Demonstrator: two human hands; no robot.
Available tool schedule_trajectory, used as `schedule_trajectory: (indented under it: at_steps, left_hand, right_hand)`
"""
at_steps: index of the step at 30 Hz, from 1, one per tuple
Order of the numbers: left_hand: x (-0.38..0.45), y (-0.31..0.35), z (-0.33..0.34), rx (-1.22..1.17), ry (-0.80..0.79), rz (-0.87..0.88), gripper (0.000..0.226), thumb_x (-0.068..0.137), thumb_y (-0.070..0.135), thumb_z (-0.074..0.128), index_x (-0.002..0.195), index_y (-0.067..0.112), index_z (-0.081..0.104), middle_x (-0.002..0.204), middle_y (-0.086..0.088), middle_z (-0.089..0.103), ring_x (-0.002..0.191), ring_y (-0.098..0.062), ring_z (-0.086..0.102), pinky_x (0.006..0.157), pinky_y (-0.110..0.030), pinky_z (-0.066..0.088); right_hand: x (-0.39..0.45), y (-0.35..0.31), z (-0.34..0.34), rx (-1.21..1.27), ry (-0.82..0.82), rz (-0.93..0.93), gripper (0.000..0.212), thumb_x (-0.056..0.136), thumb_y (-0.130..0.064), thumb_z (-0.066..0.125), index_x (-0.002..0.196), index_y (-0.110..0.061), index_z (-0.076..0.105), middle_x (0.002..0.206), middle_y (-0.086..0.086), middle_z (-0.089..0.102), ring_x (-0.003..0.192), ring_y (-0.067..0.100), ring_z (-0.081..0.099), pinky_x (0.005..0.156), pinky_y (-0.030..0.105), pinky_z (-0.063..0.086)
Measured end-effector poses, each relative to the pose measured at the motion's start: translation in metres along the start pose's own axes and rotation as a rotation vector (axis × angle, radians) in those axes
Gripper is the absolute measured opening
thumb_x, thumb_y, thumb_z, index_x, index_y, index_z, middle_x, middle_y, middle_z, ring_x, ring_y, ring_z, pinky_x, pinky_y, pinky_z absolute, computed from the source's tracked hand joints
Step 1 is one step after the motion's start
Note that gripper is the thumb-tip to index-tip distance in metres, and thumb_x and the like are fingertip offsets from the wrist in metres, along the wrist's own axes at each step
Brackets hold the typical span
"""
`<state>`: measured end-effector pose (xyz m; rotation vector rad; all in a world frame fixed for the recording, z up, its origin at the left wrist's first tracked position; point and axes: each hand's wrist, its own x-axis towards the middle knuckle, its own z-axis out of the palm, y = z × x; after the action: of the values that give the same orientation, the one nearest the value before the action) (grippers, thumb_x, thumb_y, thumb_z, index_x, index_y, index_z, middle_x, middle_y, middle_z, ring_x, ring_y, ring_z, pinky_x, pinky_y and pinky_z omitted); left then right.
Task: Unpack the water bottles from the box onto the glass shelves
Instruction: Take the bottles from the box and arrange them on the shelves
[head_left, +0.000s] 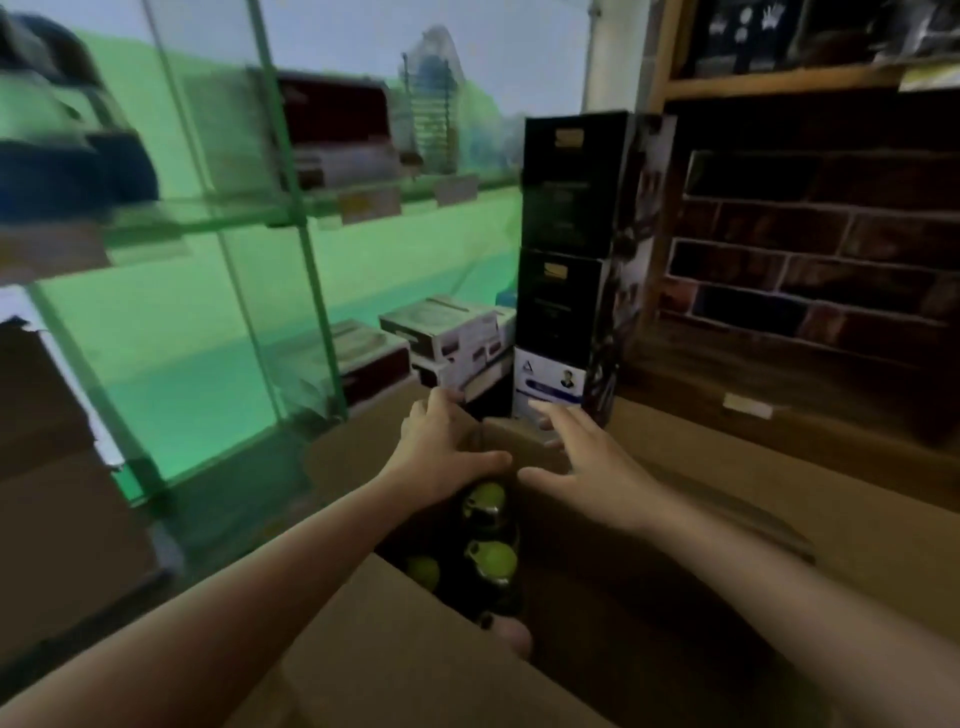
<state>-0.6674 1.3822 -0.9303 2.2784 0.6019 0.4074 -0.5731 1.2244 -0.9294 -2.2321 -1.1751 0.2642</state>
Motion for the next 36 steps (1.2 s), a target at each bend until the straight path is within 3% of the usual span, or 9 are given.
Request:
schedule_trajectory:
  at_steps: [9,13,16,19,24,28,33,36]
  left_hand:
    - [0.021,-0.059,0.077,0.073,-0.214,-0.199,0.087,0.071,0.029,0.081,0.139,0.017,0.029,0.136,-0.008,0.035,0.126,-0.022,0.042,0.097,-0.031,0.045]
    - [0.022,-0.08,0.088,0.089,-0.25,-0.26,0.087,0.07,0.027,0.081,0.139,0.017,0.029,0.134,-0.01,0.035,0.125,-0.023,0.043,0.105,-0.036,0.041]
    - [0.022,-0.087,0.09,0.087,-0.26,-0.276,0.086,0.071,0.027,0.081,0.138,0.016,0.029,0.133,-0.011,0.036,0.122,-0.024,0.045,0.103,-0.033,0.042]
    - [0.022,-0.088,0.091,0.09,-0.264,-0.27,0.085,0.071,0.026,0.081,0.138,0.016,0.029,0.132,-0.012,0.036,0.119,-0.024,0.047,0.1,-0.033,0.043]
    - [0.02,-0.087,0.091,0.09,-0.277,-0.253,0.084,0.071,0.025,0.081,0.138,0.017,0.03,0.132,-0.011,0.037,0.117,-0.023,0.049,0.097,-0.031,0.044]
    - [0.019,-0.082,0.091,0.085,-0.306,-0.241,0.084,0.072,0.025,0.08,0.139,0.018,0.03,0.133,-0.009,0.037,0.115,-0.021,0.049,0.091,-0.028,0.044]
    - [0.019,-0.072,0.089,0.114,-0.346,-0.189,0.079,0.073,0.017,0.078,0.137,0.017,0.032,0.131,-0.01,0.039,0.113,-0.022,0.05,0.094,-0.033,0.047]
    - [0.014,-0.065,0.083,0.141,-0.413,-0.143,0.08,0.07,0.013,0.078,0.136,0.017,0.033,0.132,-0.011,0.039,0.119,-0.023,0.047,0.099,-0.033,0.045]
  right_hand:
    - [0.011,0.073,0.067,0.085,-0.19,0.064,0.063,0.086,-0.034,0.064,0.139,-0.027,0.033,0.138,-0.003,0.034,0.128,0.015,0.041,0.104,0.031,0.039]
    - [0.015,0.087,0.092,-0.008,-0.475,-0.001,0.055,0.081,-0.031,0.07,0.129,-0.024,0.044,0.123,-0.004,0.039,0.115,0.014,0.045,0.093,0.027,0.043]
    - [0.013,0.092,0.114,-0.116,-0.712,-0.078,0.063,0.082,-0.028,0.067,0.138,-0.024,0.039,0.14,-0.002,0.034,0.126,0.018,0.041,0.102,0.03,0.041]
    - [0.012,0.093,0.131,-0.171,-0.797,-0.113,0.062,0.084,-0.026,0.065,0.139,-0.025,0.036,0.144,0.002,0.033,0.129,0.024,0.041,0.103,0.037,0.041]
    - [0.011,0.088,0.145,-0.3,-0.8,-0.156,0.066,0.084,-0.023,0.065,0.14,-0.011,0.031,0.142,0.011,0.035,0.127,0.031,0.038,0.102,0.04,0.039]
    - [0.011,0.09,0.14,-0.29,-0.772,-0.167,0.066,0.082,-0.027,0.068,0.137,-0.011,0.036,0.14,0.009,0.036,0.122,0.028,0.04,0.1,0.038,0.04]
    - [0.006,0.094,0.105,-0.118,-0.658,-0.086,0.073,0.075,-0.028,0.074,0.136,-0.022,0.035,0.132,-0.003,0.039,0.118,0.016,0.042,0.099,0.029,0.04]
    - [0.004,0.087,0.081,-0.057,-0.487,-0.035,0.062,0.072,-0.028,0.074,0.126,-0.019,0.045,0.121,-0.002,0.042,0.108,0.013,0.044,0.087,0.022,0.041]
